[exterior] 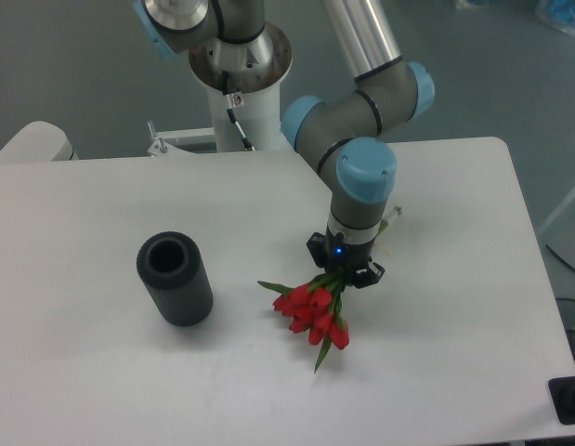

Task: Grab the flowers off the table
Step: 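Lift the tulip bundle up and carry it toward the black vase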

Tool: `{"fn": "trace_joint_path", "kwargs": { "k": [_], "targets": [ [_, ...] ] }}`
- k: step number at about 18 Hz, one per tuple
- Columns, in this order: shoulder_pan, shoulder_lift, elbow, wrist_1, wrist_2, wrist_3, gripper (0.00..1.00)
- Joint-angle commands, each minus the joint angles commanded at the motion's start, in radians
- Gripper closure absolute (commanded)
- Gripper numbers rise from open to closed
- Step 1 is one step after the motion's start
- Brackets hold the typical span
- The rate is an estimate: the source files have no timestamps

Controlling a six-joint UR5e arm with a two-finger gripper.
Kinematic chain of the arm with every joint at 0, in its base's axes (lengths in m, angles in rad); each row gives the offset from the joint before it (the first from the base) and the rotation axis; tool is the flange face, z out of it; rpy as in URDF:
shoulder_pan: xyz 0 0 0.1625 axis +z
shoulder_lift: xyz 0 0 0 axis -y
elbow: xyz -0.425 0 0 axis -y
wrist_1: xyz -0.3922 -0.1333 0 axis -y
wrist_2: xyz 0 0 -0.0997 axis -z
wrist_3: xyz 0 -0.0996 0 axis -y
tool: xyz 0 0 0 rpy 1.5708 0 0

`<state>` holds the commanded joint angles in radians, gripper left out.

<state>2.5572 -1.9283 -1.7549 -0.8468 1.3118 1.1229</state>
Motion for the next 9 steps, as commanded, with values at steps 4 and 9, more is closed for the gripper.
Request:
{"fn": "trace_joint_path", "kwargs": {
  "k": [4,9],
  "targets": [
    [0.006,0.052,0.021,-0.002,-0.165,-0.017,0.75],
    [0.006,0.097,0.032,-0.002,-0.348,-0.031,0.75]
  ]
}}
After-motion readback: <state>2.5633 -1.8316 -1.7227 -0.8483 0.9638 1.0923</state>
